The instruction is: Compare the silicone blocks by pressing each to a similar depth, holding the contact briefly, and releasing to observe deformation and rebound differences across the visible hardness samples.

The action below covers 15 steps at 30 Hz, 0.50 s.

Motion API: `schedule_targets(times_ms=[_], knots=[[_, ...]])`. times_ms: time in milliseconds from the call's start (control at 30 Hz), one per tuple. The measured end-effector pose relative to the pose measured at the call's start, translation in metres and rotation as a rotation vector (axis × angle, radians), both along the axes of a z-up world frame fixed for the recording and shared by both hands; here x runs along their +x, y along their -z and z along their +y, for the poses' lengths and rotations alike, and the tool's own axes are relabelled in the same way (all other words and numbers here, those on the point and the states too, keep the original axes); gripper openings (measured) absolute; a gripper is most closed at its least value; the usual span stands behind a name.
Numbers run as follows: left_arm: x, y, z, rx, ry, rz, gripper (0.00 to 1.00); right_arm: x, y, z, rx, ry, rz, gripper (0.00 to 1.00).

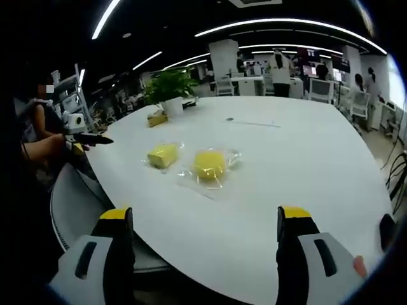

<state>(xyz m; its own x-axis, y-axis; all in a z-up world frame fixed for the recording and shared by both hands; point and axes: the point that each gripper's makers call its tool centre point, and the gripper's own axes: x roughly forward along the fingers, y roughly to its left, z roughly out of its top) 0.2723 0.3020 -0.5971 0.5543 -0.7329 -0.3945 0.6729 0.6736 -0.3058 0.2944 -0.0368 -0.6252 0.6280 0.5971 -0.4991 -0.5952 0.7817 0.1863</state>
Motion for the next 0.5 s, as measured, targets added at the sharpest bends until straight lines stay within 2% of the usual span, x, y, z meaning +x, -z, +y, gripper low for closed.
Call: schedule_targets(times_ms=[267, 500], knots=[[-0.0001, 0.0016, 0.0010, 0.000, -0.006, 0.002, 0.96, -0.0005, 0.0006, -0.0019, 0.003, 0.000, 0.004, 0.87], [0.0004, 0.0012, 0.0016, -0.004, -0.012, -0.006, 0.97, 0.0023, -0.0060, 0.0005, 0.029, 0.013, -0.044, 0.91]])
